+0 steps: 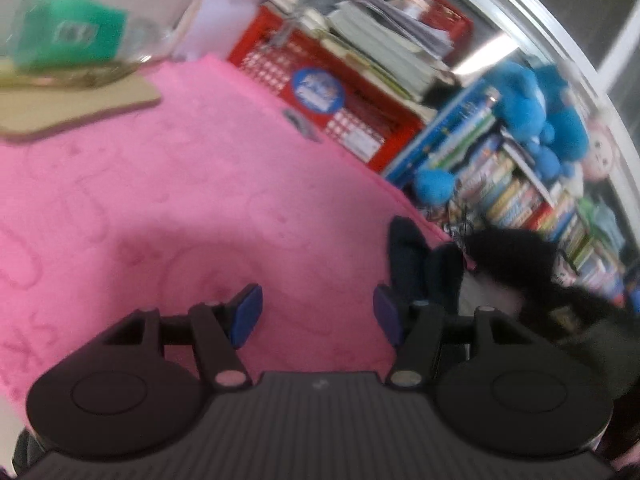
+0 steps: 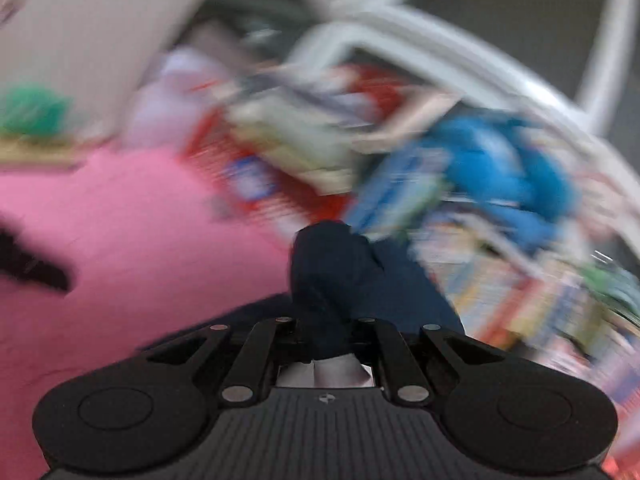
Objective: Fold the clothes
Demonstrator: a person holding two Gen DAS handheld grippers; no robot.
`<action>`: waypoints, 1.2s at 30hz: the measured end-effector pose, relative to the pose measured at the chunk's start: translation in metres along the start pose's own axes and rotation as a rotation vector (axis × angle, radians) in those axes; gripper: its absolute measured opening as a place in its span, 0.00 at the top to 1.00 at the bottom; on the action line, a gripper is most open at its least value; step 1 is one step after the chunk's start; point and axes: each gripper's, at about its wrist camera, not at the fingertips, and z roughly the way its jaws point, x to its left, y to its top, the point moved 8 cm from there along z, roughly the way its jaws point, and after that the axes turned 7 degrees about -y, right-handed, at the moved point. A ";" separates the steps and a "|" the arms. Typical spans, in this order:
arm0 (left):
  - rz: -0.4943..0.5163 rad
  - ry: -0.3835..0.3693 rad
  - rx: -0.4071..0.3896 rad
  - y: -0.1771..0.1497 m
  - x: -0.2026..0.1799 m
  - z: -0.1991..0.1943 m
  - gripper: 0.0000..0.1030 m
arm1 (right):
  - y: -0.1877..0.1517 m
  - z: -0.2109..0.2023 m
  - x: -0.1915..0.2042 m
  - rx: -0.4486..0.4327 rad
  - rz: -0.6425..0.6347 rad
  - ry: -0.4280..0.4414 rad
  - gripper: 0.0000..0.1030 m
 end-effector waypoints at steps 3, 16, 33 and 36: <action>-0.015 -0.017 -0.002 0.002 0.002 -0.006 0.42 | -0.006 0.009 0.026 0.019 -0.058 0.018 0.82; 0.033 -0.188 0.077 -0.011 -0.058 0.009 0.38 | -0.064 -0.073 -0.037 0.049 0.120 0.016 0.33; 0.083 -0.012 0.071 -0.010 -0.066 0.043 0.38 | -0.136 -0.054 -0.088 0.285 0.314 -0.185 0.53; 0.232 0.029 0.056 -0.016 -0.080 0.039 0.36 | -0.148 -0.048 -0.097 0.344 0.446 -0.171 0.70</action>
